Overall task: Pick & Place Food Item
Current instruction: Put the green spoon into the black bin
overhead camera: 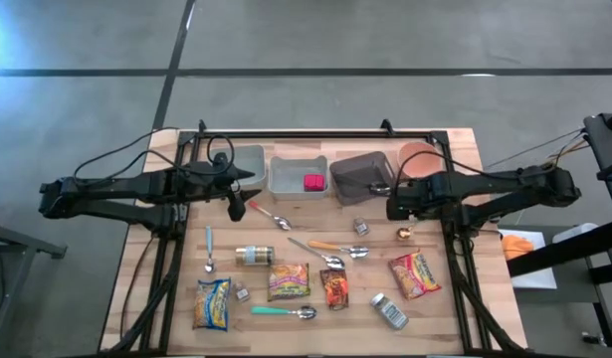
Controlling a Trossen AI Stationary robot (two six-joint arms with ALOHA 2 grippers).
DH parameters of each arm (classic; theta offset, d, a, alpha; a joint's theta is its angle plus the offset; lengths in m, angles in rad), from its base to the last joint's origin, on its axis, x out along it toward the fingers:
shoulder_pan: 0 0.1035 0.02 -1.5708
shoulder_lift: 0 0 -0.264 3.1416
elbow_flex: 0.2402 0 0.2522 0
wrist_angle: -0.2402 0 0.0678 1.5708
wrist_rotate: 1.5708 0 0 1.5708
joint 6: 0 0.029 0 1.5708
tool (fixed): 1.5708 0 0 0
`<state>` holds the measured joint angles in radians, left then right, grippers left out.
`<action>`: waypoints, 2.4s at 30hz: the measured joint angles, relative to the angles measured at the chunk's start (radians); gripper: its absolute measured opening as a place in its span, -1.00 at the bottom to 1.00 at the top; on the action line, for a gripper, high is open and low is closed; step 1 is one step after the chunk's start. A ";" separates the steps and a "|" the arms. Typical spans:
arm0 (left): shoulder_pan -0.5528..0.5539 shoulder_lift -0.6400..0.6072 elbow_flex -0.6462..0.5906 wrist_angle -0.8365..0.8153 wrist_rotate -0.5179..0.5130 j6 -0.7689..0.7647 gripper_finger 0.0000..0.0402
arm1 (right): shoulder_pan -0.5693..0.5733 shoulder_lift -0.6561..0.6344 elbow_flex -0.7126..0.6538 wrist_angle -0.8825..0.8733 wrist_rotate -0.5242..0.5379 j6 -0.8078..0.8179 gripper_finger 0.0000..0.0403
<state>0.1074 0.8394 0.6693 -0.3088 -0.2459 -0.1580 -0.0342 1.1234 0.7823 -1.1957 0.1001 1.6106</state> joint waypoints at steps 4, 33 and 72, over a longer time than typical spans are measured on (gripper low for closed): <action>0.000 0.000 0.000 -0.003 0.000 0.000 0.31 | 0.006 -0.004 -0.035 0.029 0.005 0.174 0.18; -0.001 -0.001 0.091 -0.089 0.003 0.129 0.31 | 0.044 0.339 -0.135 0.248 0.011 0.645 0.18; -0.001 0.000 0.111 -0.111 0.003 0.141 0.31 | 0.077 0.389 -0.119 0.310 0.066 0.457 -0.93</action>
<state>0.1066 0.8394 0.7807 -0.4198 -0.2424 -0.0174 0.0425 1.5126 0.6636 -0.8852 0.1660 2.0678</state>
